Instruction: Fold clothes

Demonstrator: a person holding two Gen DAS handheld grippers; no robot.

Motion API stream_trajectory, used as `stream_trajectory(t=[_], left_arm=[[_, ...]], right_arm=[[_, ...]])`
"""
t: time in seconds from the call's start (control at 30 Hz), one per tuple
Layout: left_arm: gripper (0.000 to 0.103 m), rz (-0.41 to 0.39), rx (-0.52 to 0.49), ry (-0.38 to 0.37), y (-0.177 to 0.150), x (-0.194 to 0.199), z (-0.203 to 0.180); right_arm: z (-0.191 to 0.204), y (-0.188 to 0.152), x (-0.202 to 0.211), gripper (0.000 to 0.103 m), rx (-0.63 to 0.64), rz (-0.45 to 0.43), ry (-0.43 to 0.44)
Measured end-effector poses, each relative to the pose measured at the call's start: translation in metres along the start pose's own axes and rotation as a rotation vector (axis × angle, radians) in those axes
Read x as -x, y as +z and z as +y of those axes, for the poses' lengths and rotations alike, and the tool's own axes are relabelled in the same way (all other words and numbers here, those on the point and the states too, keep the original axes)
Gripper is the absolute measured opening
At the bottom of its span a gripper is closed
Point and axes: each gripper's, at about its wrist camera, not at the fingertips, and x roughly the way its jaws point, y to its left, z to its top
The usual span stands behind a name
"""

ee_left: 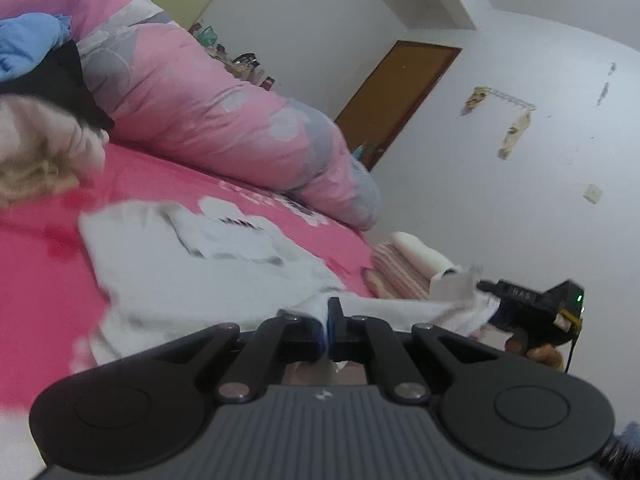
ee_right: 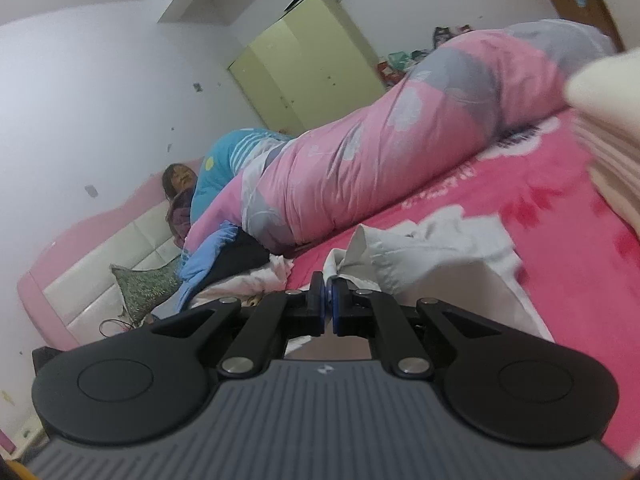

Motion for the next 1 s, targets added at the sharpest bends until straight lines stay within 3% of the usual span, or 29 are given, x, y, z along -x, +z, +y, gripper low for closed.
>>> stream_trajectory(t=[0.23, 0.3, 0.33, 0.37, 0.43, 0.47, 0.53, 0.6, 0.73, 0.87, 0.9, 1.0], left_arm=[[0.006, 0.035, 0.077, 0.074, 0.079, -0.096, 0.075], [0.025, 0.022, 0.14, 0.095, 0.081, -0.105, 0.094], [0.045, 0.015, 0.171, 0.106, 0.082, -0.11, 0.103], [0.049, 0.009, 0.202, 0.117, 0.082, -0.115, 0.113], [0.05, -0.005, 0.264, 0.138, 0.084, -0.124, 0.131], [0.055, -0.011, 0.295, 0.149, 0.085, -0.128, 0.141], [0.069, -0.024, 0.357, 0.171, 0.086, -0.137, 0.159], [0.072, -0.035, 0.404, 0.192, 0.088, -0.143, 0.173], [0.073, -0.033, 0.376, 0.203, 0.09, -0.122, 0.157], [0.081, -0.024, 0.264, 0.236, 0.087, -0.079, 0.119], [0.083, -0.019, 0.235, 0.242, 0.084, -0.066, 0.109], [0.089, 0.016, 0.209, 0.227, 0.06, -0.032, 0.084]], right_arm=[[-0.048, 0.06, -0.147, 0.002, 0.044, 0.072, -0.019], [-0.072, 0.069, -0.194, 0.005, 0.008, 0.102, -0.037], [-0.086, 0.068, -0.214, 0.008, -0.023, 0.13, -0.061], [-0.1, 0.066, -0.232, 0.009, -0.054, 0.16, -0.088], [-0.129, 0.06, -0.266, 0.033, -0.134, 0.228, -0.137], [-0.141, 0.056, -0.273, 0.036, -0.18, 0.25, -0.154], [-0.154, 0.049, -0.271, 0.051, -0.234, 0.253, -0.164], [-0.157, 0.047, -0.258, 0.061, -0.266, 0.231, -0.151], [-0.151, 0.059, -0.219, 0.067, -0.296, 0.164, -0.12], [-0.13, 0.07, -0.159, 0.074, -0.274, 0.106, -0.092], [-0.125, 0.07, -0.143, 0.079, -0.27, 0.092, -0.089], [-0.113, 0.058, -0.093, 0.08, -0.292, 0.092, -0.1]])
